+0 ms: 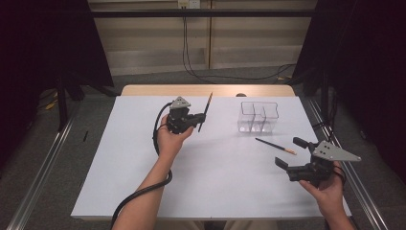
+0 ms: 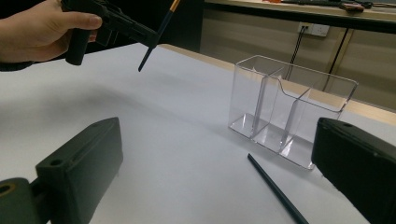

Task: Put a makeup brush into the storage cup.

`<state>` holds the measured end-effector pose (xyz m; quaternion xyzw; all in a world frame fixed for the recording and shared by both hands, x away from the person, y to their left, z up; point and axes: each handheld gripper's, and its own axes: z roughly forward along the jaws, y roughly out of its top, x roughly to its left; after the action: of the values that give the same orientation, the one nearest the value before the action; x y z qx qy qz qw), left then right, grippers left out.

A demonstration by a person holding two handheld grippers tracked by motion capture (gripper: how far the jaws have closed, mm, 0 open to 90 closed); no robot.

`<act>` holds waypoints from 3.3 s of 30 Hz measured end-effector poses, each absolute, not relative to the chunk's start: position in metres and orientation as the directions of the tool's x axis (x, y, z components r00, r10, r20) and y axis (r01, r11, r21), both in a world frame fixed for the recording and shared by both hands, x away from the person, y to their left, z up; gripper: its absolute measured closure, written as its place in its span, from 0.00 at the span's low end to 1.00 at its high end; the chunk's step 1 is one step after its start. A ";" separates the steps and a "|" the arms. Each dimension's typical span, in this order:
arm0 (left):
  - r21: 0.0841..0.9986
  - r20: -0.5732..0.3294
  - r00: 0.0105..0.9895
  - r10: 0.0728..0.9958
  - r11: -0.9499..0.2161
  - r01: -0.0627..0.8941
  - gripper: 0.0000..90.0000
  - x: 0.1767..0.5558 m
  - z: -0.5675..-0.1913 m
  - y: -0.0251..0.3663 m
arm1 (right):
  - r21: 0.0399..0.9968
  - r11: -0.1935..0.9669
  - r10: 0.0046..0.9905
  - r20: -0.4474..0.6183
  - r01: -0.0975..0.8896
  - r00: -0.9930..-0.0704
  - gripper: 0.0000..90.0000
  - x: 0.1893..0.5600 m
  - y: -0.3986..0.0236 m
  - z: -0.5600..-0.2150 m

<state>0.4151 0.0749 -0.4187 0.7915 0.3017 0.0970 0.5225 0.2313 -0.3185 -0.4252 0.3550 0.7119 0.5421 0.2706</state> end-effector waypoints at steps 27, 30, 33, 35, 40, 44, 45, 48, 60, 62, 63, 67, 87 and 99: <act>0.936 -0.229 0.825 0.516 -0.115 0.332 0.94 0.398 -0.433 0.068 | 0.965 0.135 0.793 0.030 0.224 -0.608 0.02 0.239 -0.312 -0.425; 0.938 -0.229 0.832 0.506 -0.113 0.328 0.94 0.396 -0.434 0.068 | 0.966 0.136 0.794 0.027 0.222 -0.607 0.02 0.241 -0.312 -0.424; 0.940 -0.230 0.837 0.496 -0.110 0.324 0.94 0.394 -0.433 0.067 | 0.965 0.133 0.798 0.031 0.226 -0.602 0.02 0.243 -0.311 -0.422; 0.941 -0.233 0.840 0.490 -0.106 0.322 0.94 0.393 -0.432 0.067 | 0.965 0.133 0.797 0.031 0.225 -0.603 0.02 0.246 -0.310 -0.421; 0.945 -0.223 0.847 0.483 -0.105 0.309 0.94 0.389 -0.432 0.067 | 0.962 0.147 0.795 0.024 0.231 -0.606 0.02 0.252 -0.305 -0.418; 0.946 -0.226 0.849 0.478 -0.101 0.308 0.94 0.387 -0.432 0.067 | 0.960 0.155 0.792 0.020 0.233 -0.610 0.02 0.255 -0.300 -0.416; 0.946 -0.226 0.850 0.477 -0.101 0.308 0.94 0.386 -0.433 0.067 | 0.959 0.162 0.791 0.014 0.232 -0.611 0.02 0.256 -0.299 -0.415; 0.947 -0.227 0.850 0.475 -0.097 0.307 0.94 0.384 -0.433 0.067 | 0.959 0.165 0.789 0.011 0.229 -0.614 0.02 0.259 -0.294 -0.412; 0.950 -0.239 0.861 0.449 -0.076 0.303 0.94 0.378 -0.431 0.068 | 0.959 0.156 0.790 0.023 0.237 -0.613 0.03 0.273 -0.276 -0.407; 0.951 -0.235 0.864 0.444 -0.077 0.299 0.94 0.377 -0.431 0.067 | 0.960 0.153 0.790 0.024 0.235 -0.613 0.03 0.274 -0.272 -0.406; 0.952 -0.233 0.867 0.440 -0.080 0.297 0.94 0.376 -0.430 0.067 | 0.960 0.149 0.789 0.029 0.237 -0.614 0.03 0.275 -0.271 -0.405; 0.954 -0.221 0.875 0.431 -0.089 0.285 0.94 0.373 -0.430 0.063 | 0.960 0.147 0.786 0.032 0.237 -0.617 0.04 0.278 -0.266 -0.403; 0.956 -0.217 0.896 0.388 -0.099 0.275 0.94 0.361 -0.437 0.047 | 0.966 0.102 0.782 0.070 0.239 -0.619 0.10 0.289 -0.254 -0.392; 0.956 -0.205 0.909 0.363 -0.126 0.266 0.94 0.356 -0.440 0.038 | 0.966 0.077 0.761 0.104 0.248 -0.641 0.19 0.295 -0.241 -0.388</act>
<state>0.3559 0.0382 -0.4404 0.7494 0.2098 0.0385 0.6268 0.2947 -0.2406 -0.3882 0.3607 0.6991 0.5758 0.2226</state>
